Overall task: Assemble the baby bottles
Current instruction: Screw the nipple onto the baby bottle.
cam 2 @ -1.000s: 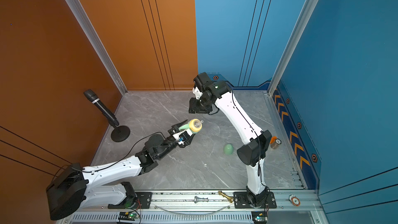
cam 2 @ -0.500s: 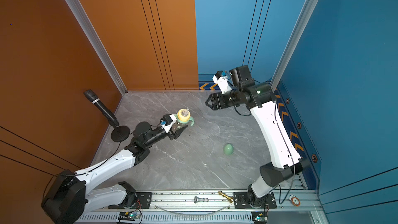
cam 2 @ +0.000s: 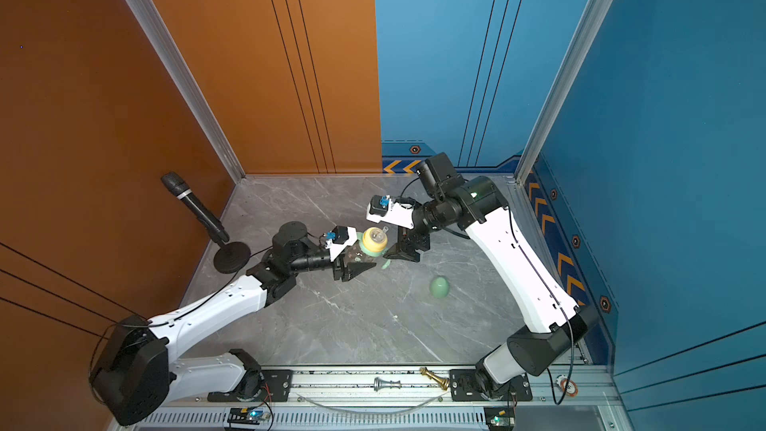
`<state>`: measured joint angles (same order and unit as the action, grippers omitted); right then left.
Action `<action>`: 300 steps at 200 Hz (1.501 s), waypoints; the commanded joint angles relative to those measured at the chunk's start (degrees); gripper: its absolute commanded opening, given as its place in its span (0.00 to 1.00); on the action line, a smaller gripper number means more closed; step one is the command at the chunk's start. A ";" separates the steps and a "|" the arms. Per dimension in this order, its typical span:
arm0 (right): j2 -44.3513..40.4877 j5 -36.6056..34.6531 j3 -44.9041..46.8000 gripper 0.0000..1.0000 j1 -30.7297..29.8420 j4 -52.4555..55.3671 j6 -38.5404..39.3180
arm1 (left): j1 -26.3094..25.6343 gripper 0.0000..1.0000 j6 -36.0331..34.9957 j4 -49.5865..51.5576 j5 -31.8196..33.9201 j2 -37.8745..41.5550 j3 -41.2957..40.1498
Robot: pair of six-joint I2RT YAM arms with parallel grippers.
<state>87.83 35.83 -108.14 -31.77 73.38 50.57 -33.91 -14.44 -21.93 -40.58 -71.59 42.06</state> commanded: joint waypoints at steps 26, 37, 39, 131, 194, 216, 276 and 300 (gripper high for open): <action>2.31 0.73 -2.52 0.90 -3.12 4.35 3.66 | -1.22 0.11 -3.31 3.24 -0.46 1.55 1.61; 2.85 0.65 -2.60 0.90 -3.40 4.36 3.31 | -1.67 0.10 -3.65 3.48 -0.64 1.71 1.68; 3.00 0.60 -2.60 0.90 -3.46 4.37 3.24 | -1.72 0.10 -3.71 3.48 -0.60 1.76 1.63; 4.64 -1.45 0.27 0.67 -4.70 3.95 1.42 | -3.00 0.10 -5.56 4.28 2.32 3.50 0.91; 5.61 -5.05 0.22 0.29 -5.50 -1.80 -14.42 | -5.04 0.09 -8.44 -0.80 17.03 4.39 -1.20; 12.22 -15.84 -6.91 0.38 -5.17 -5.19 -47.81 | -13.63 0.08 -19.40 -14.14 41.75 2.24 -5.89; 25.57 -15.93 -28.17 0.39 -1.40 -0.13 -89.01 | -21.37 0.05 -34.71 -47.08 63.64 -12.60 -9.92; 21.82 -18.73 -29.61 0.52 2.32 -0.21 -88.60 | -20.98 0.04 -31.95 -43.80 61.91 -9.76 -11.12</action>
<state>116.07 20.25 -133.80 -32.67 73.80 -28.95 -55.13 -46.74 -58.76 18.55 -85.34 31.40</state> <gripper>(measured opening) 0.434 0.721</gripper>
